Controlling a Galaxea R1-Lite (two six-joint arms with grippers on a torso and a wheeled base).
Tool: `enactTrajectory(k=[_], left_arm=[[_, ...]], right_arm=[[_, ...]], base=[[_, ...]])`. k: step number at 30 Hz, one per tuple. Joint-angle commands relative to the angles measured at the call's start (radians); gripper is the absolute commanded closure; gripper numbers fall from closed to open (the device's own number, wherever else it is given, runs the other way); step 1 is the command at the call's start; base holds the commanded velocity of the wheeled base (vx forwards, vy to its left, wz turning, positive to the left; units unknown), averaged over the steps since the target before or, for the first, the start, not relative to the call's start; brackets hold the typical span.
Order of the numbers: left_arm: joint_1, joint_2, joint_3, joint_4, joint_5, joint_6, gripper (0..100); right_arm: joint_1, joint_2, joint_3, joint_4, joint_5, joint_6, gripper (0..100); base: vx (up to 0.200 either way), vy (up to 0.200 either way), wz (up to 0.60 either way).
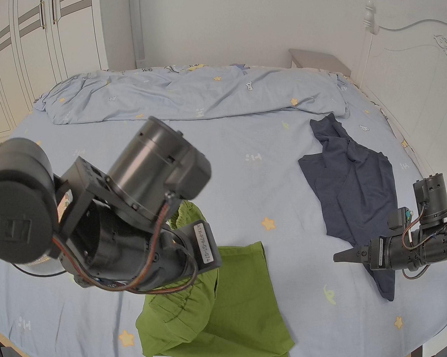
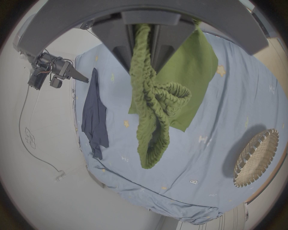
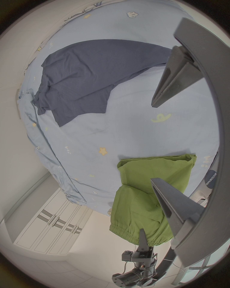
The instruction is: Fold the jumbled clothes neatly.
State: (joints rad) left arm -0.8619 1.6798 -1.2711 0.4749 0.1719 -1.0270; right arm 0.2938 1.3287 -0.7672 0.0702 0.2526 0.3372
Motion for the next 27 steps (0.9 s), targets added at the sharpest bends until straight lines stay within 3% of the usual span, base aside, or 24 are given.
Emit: enactTrajectory(k=[1, 10, 20, 21, 27], left_arm=[[-0.045, 0.049, 0.004, -0.002, 0.006, -0.022, 100], [-0.058, 0.132, 0.01, -0.079, 0.06, -0.036, 100], [-0.071, 0.15, 0.016, -0.137, 0.061, -0.038, 100], [-0.072, 0.15, 0.016, -0.137, 0.061, -0.036, 0], [-0.086, 0.179, 0.016, -0.179, 0.054, -0.05, 0]], right_arm=[[-0.001, 0.003, 0.002, 0.0, 0.001, -0.001, 0], [0.001, 0.003, 0.003, -0.001, 0.001, -0.001, 0], [0.004, 0.004, 0.009, -0.001, 0.001, -0.001, 0], [0.004, 0.004, 0.009, -0.001, 0.001, -0.001, 0], [0.015, 0.004, 0.011, -0.001, 0.001, -0.001, 0]], base=[[0.0, 0.0, 0.0], [0.0, 0.0, 0.0], [0.0, 0.0, 0.0], [0.0, 0.0, 0.0], [0.0, 0.0, 0.0]])
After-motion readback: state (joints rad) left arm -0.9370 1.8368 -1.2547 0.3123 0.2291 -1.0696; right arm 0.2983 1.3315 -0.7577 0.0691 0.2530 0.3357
